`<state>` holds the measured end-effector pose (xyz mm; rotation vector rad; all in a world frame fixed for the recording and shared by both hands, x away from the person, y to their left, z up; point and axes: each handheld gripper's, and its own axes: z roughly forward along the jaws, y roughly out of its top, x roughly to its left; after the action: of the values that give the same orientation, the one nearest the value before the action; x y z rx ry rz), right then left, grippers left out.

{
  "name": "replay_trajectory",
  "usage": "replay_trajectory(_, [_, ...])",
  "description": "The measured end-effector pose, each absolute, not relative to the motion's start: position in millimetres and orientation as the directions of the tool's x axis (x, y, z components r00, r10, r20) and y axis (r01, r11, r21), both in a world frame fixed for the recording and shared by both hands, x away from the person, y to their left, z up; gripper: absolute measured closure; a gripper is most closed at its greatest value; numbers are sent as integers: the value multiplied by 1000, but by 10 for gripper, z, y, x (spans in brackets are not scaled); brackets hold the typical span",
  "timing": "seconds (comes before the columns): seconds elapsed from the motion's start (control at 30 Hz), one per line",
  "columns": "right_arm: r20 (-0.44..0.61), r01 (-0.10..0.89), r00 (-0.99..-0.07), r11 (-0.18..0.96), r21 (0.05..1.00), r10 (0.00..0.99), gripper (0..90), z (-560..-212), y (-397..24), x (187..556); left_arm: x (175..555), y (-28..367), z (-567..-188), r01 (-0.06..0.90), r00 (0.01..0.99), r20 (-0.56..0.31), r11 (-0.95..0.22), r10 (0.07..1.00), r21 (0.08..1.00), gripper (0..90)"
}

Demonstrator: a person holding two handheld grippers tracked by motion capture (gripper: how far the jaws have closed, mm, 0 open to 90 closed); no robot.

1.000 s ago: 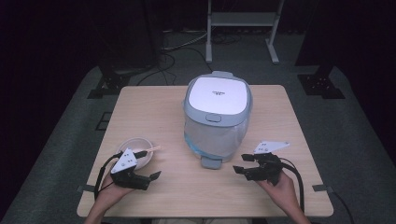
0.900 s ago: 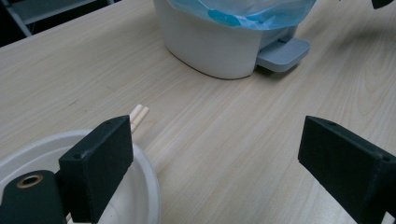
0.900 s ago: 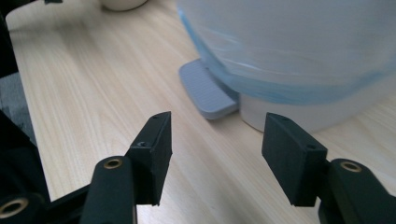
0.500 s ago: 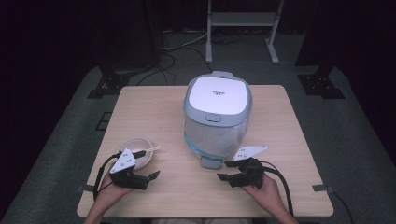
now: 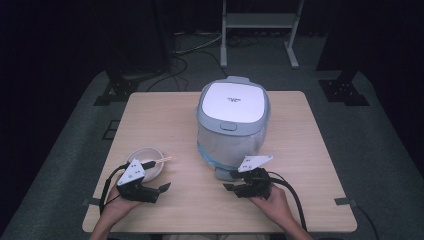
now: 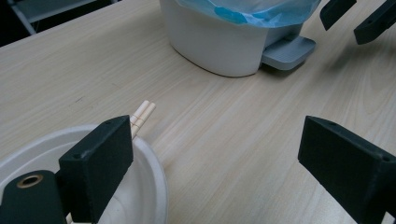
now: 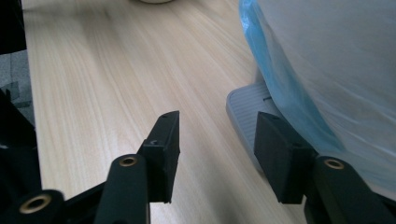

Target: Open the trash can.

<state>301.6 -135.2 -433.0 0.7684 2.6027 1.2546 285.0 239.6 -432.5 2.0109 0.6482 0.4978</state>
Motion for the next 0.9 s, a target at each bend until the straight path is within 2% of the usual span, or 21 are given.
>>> replay_trajectory(0.23, [48, 365, -848, 518, 774, 527, 632, -4362, -1273, 3062, 2849, 2403, -4325, 243, 779, 86, -425, 622, 872, 94])
replay_trajectory(0.4, [3, 341, -848, 540, 769, 530, 688, -4416, -1216, 3081, 2848, 2399, -4334, 245, 779, 88, -430, 621, 869, 94])
replay_trajectory(0.43, [0, 342, -845, 539, 769, 535, 724, -4437, -1191, 3088, 2848, 2398, -4336, 245, 780, 88, -432, 619, 868, 94])
replay_trajectory(0.57, [-14, 341, -840, 547, 765, 542, 765, -4456, -1156, 3101, 2848, 2398, -4336, 245, 780, 88, -432, 620, 868, 94])
replay_trajectory(0.63, [-32, 329, -837, 550, 768, 546, 832, -4470, -1145, 3134, 2845, 2398, -4337, 245, 778, 88, -430, 622, 869, 94])
replay_trajectory(0.9, [-61, 335, -813, 551, 765, 579, 889, -4489, -1126, 3185, 2845, 2401, -4340, 246, 779, 89, -433, 621, 867, 94])
